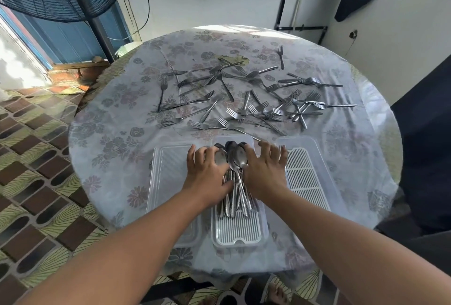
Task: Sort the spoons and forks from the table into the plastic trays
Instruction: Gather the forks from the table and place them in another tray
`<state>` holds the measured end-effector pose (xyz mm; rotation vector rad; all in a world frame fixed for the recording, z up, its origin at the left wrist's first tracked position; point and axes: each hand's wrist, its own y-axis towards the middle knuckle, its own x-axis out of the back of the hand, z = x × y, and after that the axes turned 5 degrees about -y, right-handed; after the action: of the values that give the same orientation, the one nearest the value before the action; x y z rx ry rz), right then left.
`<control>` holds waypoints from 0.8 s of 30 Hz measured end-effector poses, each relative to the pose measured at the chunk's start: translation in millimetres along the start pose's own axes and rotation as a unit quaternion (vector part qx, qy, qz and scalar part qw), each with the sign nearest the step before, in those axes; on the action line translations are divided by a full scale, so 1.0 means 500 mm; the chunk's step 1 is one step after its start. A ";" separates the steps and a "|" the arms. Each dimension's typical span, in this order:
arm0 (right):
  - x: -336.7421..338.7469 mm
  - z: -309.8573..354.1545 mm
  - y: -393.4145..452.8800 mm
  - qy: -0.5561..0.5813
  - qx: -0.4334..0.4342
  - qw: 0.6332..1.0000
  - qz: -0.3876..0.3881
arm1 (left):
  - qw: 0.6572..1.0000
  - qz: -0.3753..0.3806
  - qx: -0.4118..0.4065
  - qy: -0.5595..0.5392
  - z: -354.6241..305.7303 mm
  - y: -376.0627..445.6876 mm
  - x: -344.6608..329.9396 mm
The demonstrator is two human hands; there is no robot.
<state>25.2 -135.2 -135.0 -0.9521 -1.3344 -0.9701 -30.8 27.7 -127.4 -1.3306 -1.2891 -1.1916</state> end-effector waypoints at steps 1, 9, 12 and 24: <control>0.001 -0.003 0.000 0.002 -0.001 1.000 0.002 | 1.000 -0.002 0.007 -0.003 0.003 0.003 0.000; 0.019 -0.021 0.017 0.119 -0.055 0.991 -0.019 | 0.971 -0.052 0.148 -0.179 0.009 0.057 0.033; 0.045 -0.029 0.030 0.230 -0.136 0.963 -0.028 | 0.948 -0.063 0.187 -0.249 0.007 0.078 0.051; 0.070 -0.076 0.067 0.421 -0.137 0.894 -0.065 | 0.890 -0.087 0.161 -0.419 -0.088 0.135 0.098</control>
<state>69.3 -160.6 -100.5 -0.5213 -0.5297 -1.4808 33.8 -13.1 -72.2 -1.5511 -2.1417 -0.4371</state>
